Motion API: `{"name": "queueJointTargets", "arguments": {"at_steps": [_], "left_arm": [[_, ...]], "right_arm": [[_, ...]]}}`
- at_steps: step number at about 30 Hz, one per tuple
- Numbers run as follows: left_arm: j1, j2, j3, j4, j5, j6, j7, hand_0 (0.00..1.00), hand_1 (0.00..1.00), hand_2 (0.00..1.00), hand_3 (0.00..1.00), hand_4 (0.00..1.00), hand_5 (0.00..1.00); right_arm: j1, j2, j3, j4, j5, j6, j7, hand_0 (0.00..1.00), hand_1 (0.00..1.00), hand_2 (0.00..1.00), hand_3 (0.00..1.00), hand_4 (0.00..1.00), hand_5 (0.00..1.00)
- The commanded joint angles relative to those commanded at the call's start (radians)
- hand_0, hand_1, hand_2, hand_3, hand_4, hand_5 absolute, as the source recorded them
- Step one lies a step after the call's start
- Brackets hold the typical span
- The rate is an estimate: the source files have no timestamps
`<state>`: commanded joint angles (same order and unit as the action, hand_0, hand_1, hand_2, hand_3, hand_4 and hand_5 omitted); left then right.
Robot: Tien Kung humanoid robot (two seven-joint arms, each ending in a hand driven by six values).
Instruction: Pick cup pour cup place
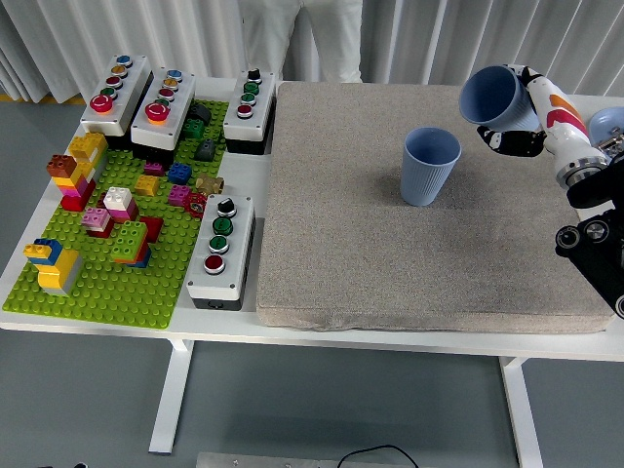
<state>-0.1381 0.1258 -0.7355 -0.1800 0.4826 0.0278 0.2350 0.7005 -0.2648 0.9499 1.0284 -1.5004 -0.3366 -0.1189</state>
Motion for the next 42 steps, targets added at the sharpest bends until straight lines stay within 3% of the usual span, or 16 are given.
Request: {"name": "queueJointTargets", "arguments": {"at_steps": [5,12,19,36,42], "left_arm": [[0.005,-0.003,0.008,0.0,-0.008,-0.001,-0.002,0.74,0.801,0.832,0.667,0.51,0.886],[0.0,-0.005,0.018,0.0,-0.008,-0.004,-0.002,0.74,0.801,0.832,0.667,0.512,0.889],[-0.004,-0.009,0.022,0.0,-0.005,-0.006,-0.001,0.74,0.801,0.832,0.667,0.512,0.889],[-0.013,-0.013,0.035,0.0,-0.008,-0.009,-0.003,0.74,0.802,0.833,0.669,0.513,0.89],[-0.015,-0.013,0.033,0.0,-0.001,-0.01,0.0,0.741,0.802,0.833,0.67,0.513,0.89]], "right_arm": [[-0.041,0.013,0.153,-0.013,0.215,0.124,-0.086,0.885,0.723,0.617,0.621,0.609,0.002],[-0.097,0.022,0.292,-0.05,0.507,0.285,-0.088,0.864,0.716,0.618,0.62,0.61,0.002],[-0.128,0.042,0.29,-0.065,0.763,0.307,0.007,0.85,0.713,0.61,0.615,0.611,0.002],[-0.131,0.05,0.283,-0.149,0.695,0.292,0.089,0.872,0.724,0.607,0.614,0.609,0.002],[-0.135,0.059,0.239,-0.187,0.698,0.294,0.164,0.868,0.722,0.609,0.614,0.609,0.002]]}}
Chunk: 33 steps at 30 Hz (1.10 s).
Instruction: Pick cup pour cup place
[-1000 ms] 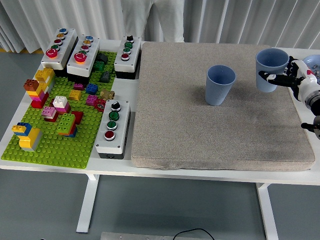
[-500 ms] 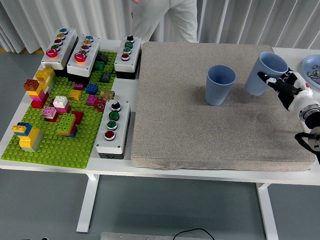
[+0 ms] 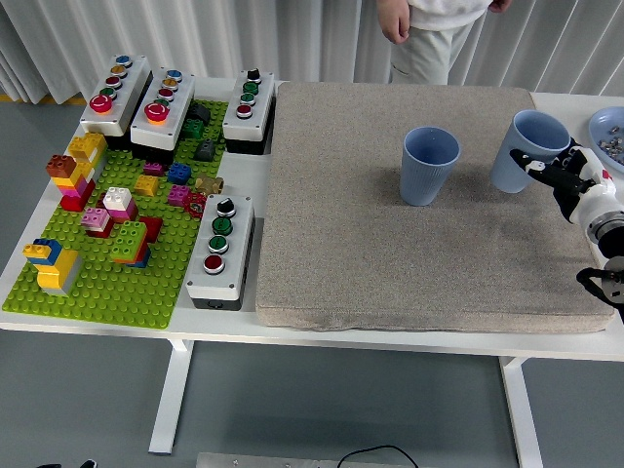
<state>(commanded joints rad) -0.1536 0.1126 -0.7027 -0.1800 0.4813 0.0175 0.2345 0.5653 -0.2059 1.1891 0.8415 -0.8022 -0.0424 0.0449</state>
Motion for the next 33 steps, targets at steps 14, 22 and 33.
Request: {"name": "queueJointTargets", "arguments": {"at_steps": [14,22,33], "left_arm": [[0.004,0.0,0.01,0.0,-0.003,-0.002,0.002,0.742,0.803,0.833,0.67,0.513,0.89],[0.004,0.001,0.009,0.0,0.0,-0.002,0.004,0.742,0.802,0.833,0.671,0.513,0.89],[0.0,0.0,0.007,0.0,-0.001,-0.002,0.003,0.742,0.802,0.833,0.671,0.514,0.892]], "right_arm": [[-0.004,0.015,-0.038,-0.035,-0.014,0.043,0.072,0.897,0.845,0.847,0.816,0.769,0.151],[0.0,0.013,-0.035,-0.037,-0.049,0.042,0.045,0.909,0.865,0.899,0.896,0.805,0.174],[0.002,0.01,-0.027,-0.039,-0.074,0.055,0.028,0.919,0.87,0.919,0.906,0.807,0.163]]}}
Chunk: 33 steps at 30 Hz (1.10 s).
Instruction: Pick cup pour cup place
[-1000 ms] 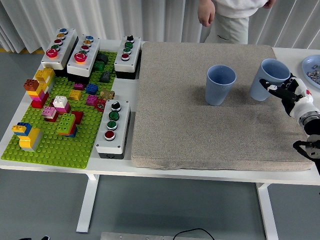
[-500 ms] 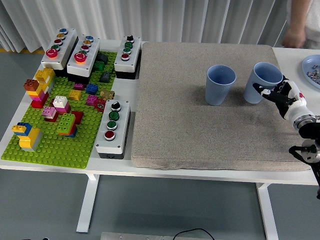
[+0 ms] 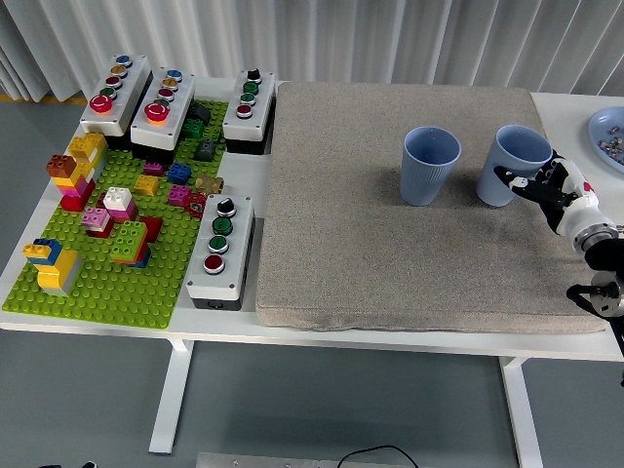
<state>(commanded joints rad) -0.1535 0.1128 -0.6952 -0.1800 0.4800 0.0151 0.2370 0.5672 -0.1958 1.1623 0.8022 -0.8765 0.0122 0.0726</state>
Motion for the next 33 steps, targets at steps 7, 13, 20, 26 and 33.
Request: {"name": "queueJointTargets", "arguments": {"at_steps": [7,13,20,26,33], "left_arm": [[-0.002,0.0,-0.001,0.0,0.001,0.0,0.001,0.742,0.802,0.832,0.671,0.513,0.891],[-0.004,-0.001,0.0,0.0,-0.001,0.0,0.0,0.742,0.802,0.832,0.671,0.514,0.892],[-0.004,-0.001,-0.002,0.0,0.002,-0.001,0.001,0.743,0.802,0.831,0.672,0.514,0.892],[-0.001,-0.001,-0.001,0.0,0.003,-0.001,0.002,0.742,0.803,0.831,0.67,0.515,0.893],[0.002,0.0,-0.001,0.0,0.004,-0.001,0.002,0.743,0.802,0.83,0.669,0.515,0.893]], "right_arm": [[0.001,-0.002,0.003,0.001,-0.01,0.009,-0.01,0.923,0.877,0.934,0.912,0.807,0.16],[-0.006,-0.003,-0.002,0.002,-0.024,0.018,-0.007,0.923,0.877,0.931,0.912,0.814,0.165],[-0.012,-0.003,0.004,0.004,-0.046,0.027,-0.008,0.924,0.878,0.934,0.911,0.817,0.165],[-0.013,-0.005,0.013,0.006,-0.08,0.035,-0.02,0.935,0.894,0.966,0.923,0.824,0.172],[-0.015,-0.003,0.018,0.004,-0.089,0.049,-0.039,0.944,0.9,0.995,0.979,0.835,0.184]]}}
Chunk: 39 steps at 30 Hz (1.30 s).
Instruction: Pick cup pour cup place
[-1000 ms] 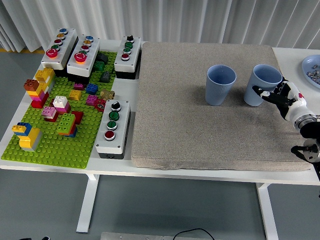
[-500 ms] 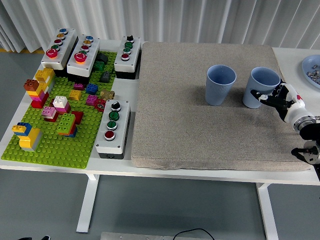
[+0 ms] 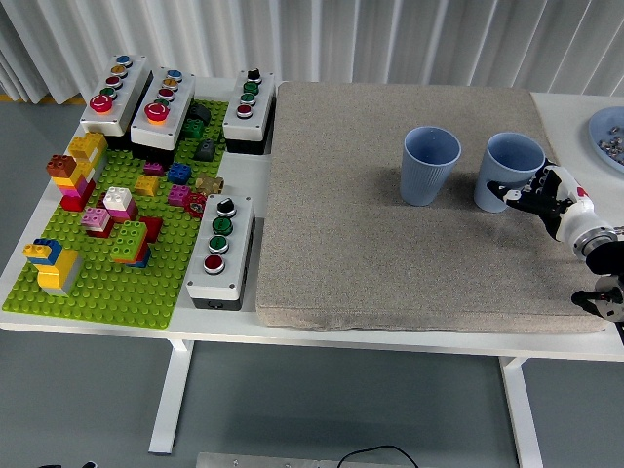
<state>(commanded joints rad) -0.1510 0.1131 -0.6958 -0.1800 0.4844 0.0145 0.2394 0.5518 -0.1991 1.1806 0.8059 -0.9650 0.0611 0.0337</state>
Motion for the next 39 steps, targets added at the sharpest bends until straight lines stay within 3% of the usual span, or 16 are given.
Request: {"name": "queueJointTargets", "arguments": {"at_steps": [20,39], "left_arm": [[0.002,0.001,0.003,0.0,-0.008,0.001,-0.002,0.744,0.802,0.828,0.67,0.518,0.896],[0.003,0.007,-0.034,0.0,0.022,0.001,0.004,0.747,0.8,0.827,0.669,0.52,0.899]], "right_arm": [[-0.005,-0.014,0.026,0.021,-0.047,0.029,-0.039,0.953,0.917,0.998,0.998,0.845,0.195],[-0.083,-0.094,0.031,0.133,-0.038,0.041,-0.063,0.958,0.924,0.998,0.99,0.877,0.241]]}}
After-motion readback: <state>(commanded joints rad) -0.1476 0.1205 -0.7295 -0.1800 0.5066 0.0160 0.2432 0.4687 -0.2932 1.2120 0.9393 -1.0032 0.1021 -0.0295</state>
